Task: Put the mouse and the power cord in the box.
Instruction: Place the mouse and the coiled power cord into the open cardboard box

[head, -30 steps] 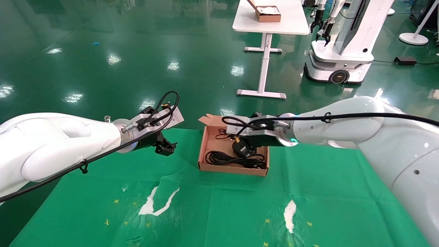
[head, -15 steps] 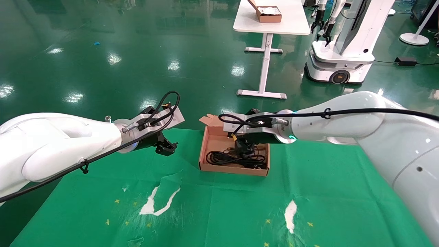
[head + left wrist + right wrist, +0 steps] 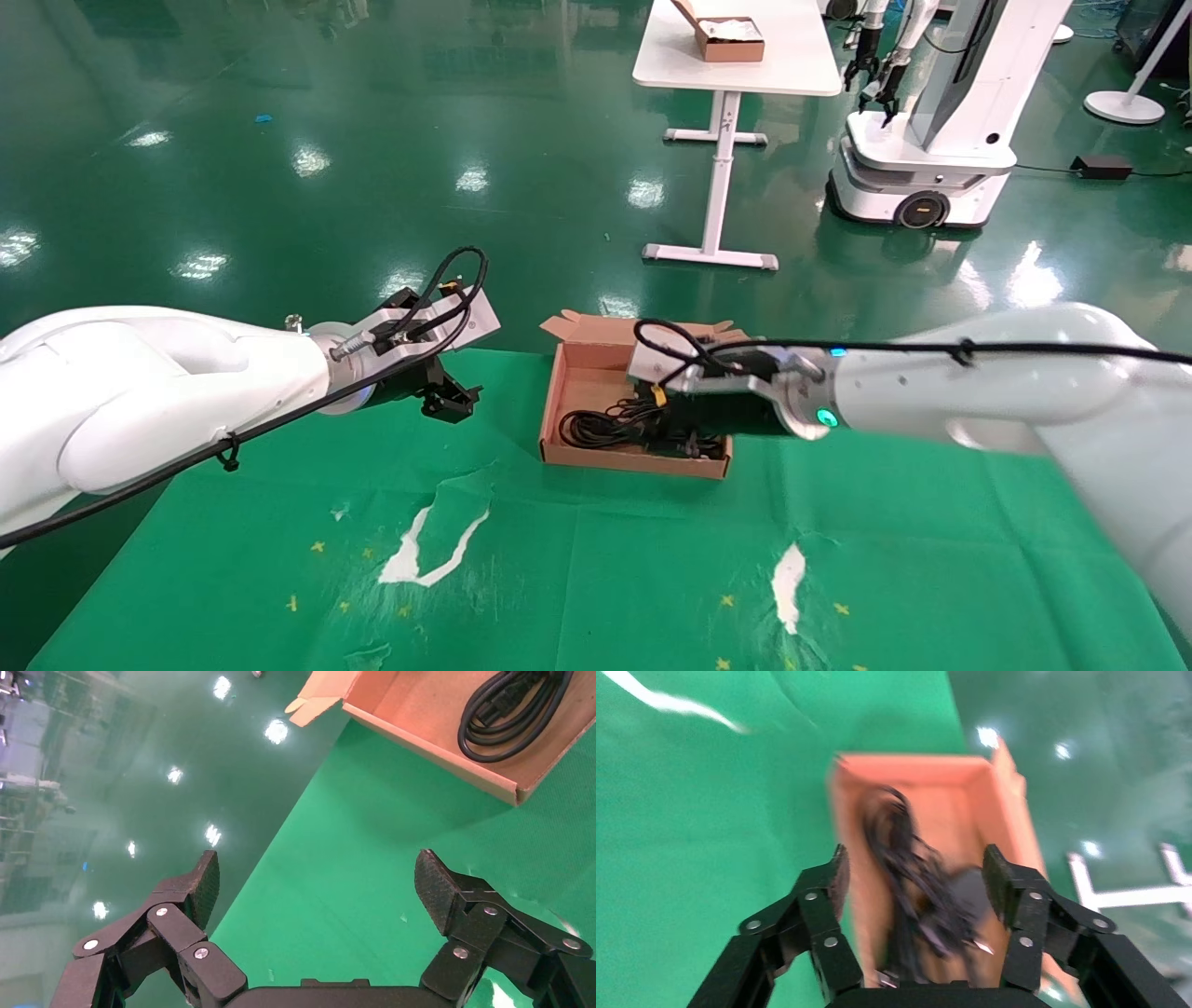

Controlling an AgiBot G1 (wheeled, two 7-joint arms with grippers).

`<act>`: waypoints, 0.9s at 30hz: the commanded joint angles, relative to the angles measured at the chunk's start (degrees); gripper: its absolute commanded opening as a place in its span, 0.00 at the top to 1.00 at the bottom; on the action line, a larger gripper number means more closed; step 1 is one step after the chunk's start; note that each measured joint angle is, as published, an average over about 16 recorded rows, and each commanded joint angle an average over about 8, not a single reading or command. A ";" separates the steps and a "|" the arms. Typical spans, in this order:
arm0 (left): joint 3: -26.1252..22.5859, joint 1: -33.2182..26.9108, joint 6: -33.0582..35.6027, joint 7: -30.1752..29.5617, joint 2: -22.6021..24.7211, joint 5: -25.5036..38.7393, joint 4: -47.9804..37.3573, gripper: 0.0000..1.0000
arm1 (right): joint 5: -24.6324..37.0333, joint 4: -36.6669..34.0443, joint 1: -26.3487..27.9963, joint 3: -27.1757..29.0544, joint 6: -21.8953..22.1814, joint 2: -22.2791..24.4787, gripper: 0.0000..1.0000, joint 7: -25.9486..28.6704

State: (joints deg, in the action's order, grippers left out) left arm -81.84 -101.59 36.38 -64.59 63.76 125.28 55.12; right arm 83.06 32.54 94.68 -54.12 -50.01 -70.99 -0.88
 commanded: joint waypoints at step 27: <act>12.42 7.56 9.27 10.16 -5.43 -15.74 3.47 0.00 | -22.95 22.86 -18.45 21.23 -19.88 20.04 0.00 6.48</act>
State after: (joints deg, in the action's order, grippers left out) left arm -69.41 -94.03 45.66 -54.43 58.33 109.53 58.59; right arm 60.11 55.40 76.23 -32.90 -69.89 -50.95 5.60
